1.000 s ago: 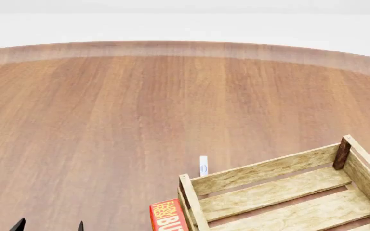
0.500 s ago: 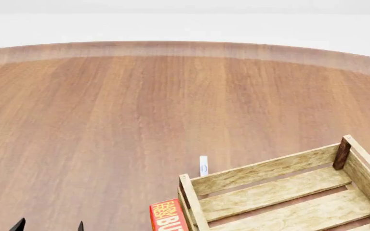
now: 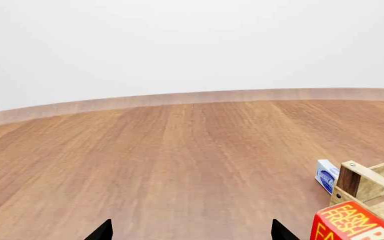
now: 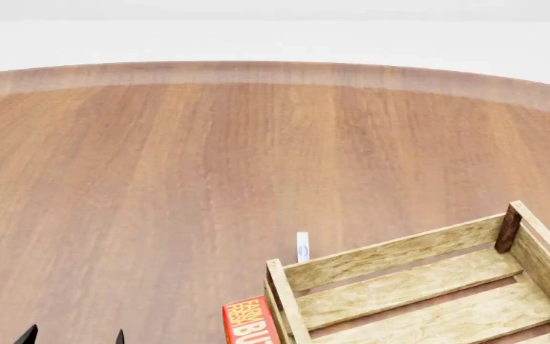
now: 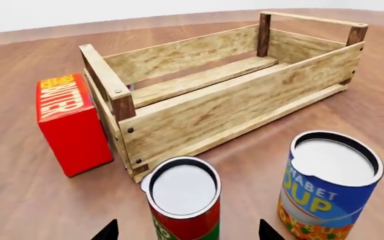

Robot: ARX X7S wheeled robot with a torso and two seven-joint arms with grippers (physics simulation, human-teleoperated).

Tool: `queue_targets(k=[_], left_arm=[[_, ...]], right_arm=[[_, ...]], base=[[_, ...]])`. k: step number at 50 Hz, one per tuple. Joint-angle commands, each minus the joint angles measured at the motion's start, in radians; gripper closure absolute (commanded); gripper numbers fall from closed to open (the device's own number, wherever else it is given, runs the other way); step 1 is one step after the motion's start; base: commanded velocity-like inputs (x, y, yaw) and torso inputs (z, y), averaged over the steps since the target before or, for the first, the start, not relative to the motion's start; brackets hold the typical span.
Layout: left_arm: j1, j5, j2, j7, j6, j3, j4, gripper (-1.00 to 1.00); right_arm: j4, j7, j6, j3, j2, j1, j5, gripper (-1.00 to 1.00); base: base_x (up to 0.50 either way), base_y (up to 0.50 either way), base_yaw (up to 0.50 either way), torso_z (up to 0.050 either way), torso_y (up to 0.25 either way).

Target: Pick up the tomato sauce, and put it in the wooden tray.

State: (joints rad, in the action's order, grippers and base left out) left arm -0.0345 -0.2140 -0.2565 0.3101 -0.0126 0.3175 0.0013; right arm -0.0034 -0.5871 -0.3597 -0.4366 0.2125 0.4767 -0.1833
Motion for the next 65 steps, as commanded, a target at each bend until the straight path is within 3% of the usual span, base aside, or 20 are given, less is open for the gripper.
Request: queue_targets(k=[1, 65], left_arm=[[0.0, -0.002, 0.015, -0.018, -0.006, -0.02, -0.001, -1.0], [-0.006, -0.021, -0.003, 0.003, -0.014, 0.004, -0.004, -1.0]], right_arm=[[0.058, 0.003, 0.046, 0.01, -0.022, -0.037, 0.034, -1.0], [0.11, -0.016, 0.158, 0.001, -0.012, -0.179, 0.003, -1.0]], base=[[0.0, 0.0, 0.0, 0.0, 0.0], [0.0, 0.0, 0.0, 0.0, 0.0]])
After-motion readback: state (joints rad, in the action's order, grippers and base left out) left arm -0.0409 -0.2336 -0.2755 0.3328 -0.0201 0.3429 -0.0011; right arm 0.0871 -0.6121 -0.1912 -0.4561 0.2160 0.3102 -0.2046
